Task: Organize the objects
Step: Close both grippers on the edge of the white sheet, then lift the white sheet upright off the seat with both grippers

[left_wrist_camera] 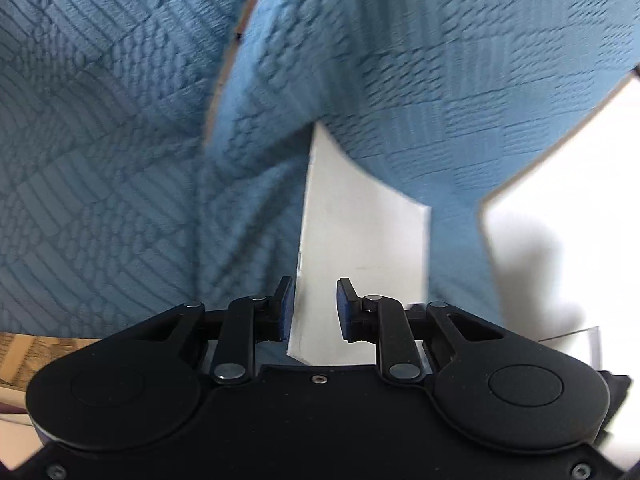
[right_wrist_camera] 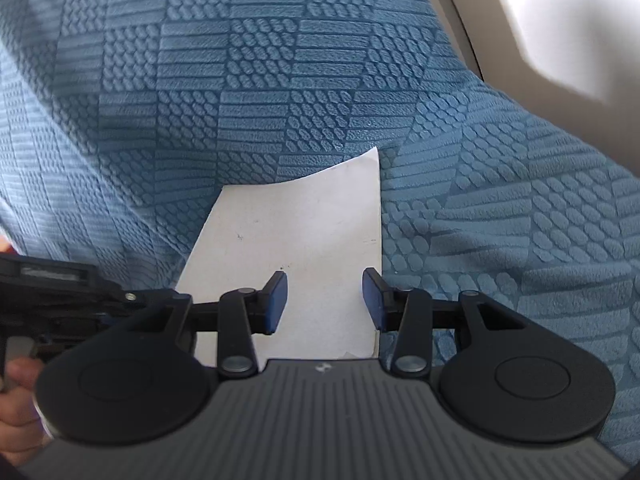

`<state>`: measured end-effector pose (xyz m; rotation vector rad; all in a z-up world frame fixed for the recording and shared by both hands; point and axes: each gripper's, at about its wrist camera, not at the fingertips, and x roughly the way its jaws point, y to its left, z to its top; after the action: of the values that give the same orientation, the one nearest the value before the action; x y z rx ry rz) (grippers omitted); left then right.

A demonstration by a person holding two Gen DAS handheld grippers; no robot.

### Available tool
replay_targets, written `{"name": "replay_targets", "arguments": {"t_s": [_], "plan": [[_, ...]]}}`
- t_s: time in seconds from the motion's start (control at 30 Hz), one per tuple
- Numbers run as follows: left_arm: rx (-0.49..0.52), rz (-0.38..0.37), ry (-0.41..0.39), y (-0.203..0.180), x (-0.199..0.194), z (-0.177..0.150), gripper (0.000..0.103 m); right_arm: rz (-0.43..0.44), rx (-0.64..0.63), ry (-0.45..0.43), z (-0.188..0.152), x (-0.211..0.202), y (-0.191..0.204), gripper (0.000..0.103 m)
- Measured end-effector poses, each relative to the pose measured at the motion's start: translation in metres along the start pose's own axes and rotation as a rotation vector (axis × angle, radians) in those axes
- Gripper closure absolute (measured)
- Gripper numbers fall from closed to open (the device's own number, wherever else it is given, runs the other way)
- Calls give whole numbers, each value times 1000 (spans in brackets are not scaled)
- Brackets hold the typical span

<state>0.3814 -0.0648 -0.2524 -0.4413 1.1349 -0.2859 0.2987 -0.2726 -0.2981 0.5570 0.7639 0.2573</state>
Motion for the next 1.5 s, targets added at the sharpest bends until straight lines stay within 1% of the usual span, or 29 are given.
{"name": "replay_targets", "arguments": {"t_s": [0.03, 0.07, 0.17, 0.3, 0.4, 0.43, 0.47, 0.5, 0.67, 0.77, 0.8, 0.9, 0.93, 1.0, 1.17, 1.27, 1.37, 1.43, 1.5], "plan": [[-2, -25, 2, -1, -2, 1, 87, 4, 10, 0, 0, 0, -1, 60], [-3, -42, 5, -3, -3, 2, 88, 7, 18, -1, 0, 0, -2, 60], [7, -67, 20, -10, 0, 2, 88, 19, 48, -1, 1, 0, -6, 60], [33, -41, 46, -22, 9, -5, 88, 25, 88, 9, 2, 1, -10, 60], [29, -45, 57, -24, 12, -7, 89, 38, 131, 14, 1, 1, -16, 60], [24, -42, 59, -24, 12, -8, 94, 35, 135, 13, 1, 0, -17, 57], [20, -32, 60, -24, 12, -10, 98, 35, 141, 9, 1, -2, -17, 56], [20, -20, 57, -24, 10, -11, 98, 42, 151, 2, 1, -4, -17, 56], [26, -18, 27, -32, 0, -14, 99, 127, 207, -41, 5, -18, -15, 55], [27, -35, 10, -38, -7, -17, 99, 196, 258, -41, 5, -24, -16, 55], [30, -42, 4, -40, -9, -18, 99, 229, 293, -38, 5, -25, -18, 54], [10, -58, -3, -42, -15, -20, 99, 321, 430, -67, -1, -34, -22, 42], [3, -64, -6, -43, -17, -20, 99, 366, 486, -74, -5, -37, -23, 36], [-6, -75, -13, -45, -23, -21, 99, 454, 570, -65, -12, -40, -23, 29], [-43, -108, -11, -44, -37, -23, 99, 595, 763, 1, -31, -43, -30, 28], [-64, -130, -10, -44, -41, -22, 99, 635, 870, 52, -45, -40, -37, 28], [-60, -130, -16, -45, -45, -23, 99, 621, 903, 109, -50, -34, -37, 28], [-67, -136, -23, -44, -50, -25, 99, 620, 901, 108, -52, -32, -37, 28], [-76, -139, -32, -41, -56, -26, 99, 586, 906, 73, -51, -34, -42, 29]]}}
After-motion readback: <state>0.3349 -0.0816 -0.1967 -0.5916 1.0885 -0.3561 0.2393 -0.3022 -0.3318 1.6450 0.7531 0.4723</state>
